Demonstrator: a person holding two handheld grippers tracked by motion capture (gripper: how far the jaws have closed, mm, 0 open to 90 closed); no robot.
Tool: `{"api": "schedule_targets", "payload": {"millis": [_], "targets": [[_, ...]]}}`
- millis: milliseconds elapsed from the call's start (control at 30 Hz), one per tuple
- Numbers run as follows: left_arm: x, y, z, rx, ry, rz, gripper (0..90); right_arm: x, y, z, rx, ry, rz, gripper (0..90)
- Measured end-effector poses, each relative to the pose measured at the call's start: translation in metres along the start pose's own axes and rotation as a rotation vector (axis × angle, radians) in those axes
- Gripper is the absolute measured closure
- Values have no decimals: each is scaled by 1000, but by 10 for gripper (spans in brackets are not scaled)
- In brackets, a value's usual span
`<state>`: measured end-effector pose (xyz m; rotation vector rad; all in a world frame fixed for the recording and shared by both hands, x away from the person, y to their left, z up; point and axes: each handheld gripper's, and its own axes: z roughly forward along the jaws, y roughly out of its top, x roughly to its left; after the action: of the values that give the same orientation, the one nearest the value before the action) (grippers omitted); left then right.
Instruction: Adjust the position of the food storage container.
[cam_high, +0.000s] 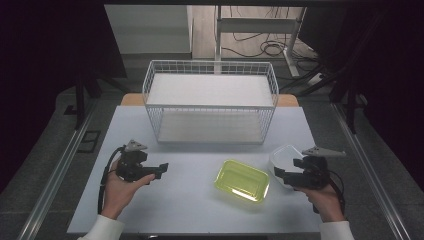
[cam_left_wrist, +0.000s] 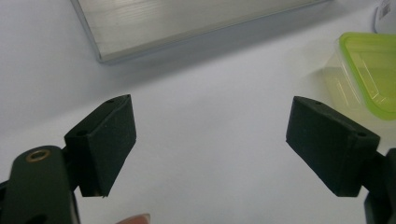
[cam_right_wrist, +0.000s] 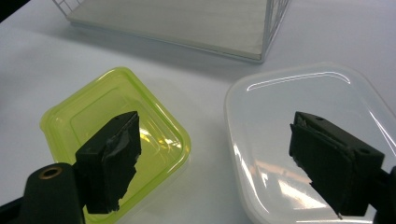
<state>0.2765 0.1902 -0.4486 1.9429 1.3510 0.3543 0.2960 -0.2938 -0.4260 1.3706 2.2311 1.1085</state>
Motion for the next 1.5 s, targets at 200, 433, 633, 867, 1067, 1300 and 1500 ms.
{"api": "schedule_targets", "payload": {"millis": [200, 433, 633, 867, 1067, 1300, 1500], "targets": [[-4, 2, 1, 16, 4, 9, 155, 4, 1, 1, 11, 1, -15, 170], [-13, 1, -3, 21, -2, 48, 153, 6, 8, -1, 52, -24, -16, 182], [-12, 0, -8, 21, -4, 46, 149, 10, 11, 1, 78, -18, -24, 204], [-10, -1, -11, 20, 1, 39, 142, 13, 14, 6, 98, -34, -30, 233], [-11, 0, -13, 22, -19, 40, 138, 17, 16, 4, 91, -16, -37, 243], [-8, 3, -12, 32, -30, 38, 138, 19, 18, 6, 81, 5, -68, 319], [-6, 3, -8, 47, -49, 40, 138, 28, 29, 16, 120, 10, -80, 337]]}}
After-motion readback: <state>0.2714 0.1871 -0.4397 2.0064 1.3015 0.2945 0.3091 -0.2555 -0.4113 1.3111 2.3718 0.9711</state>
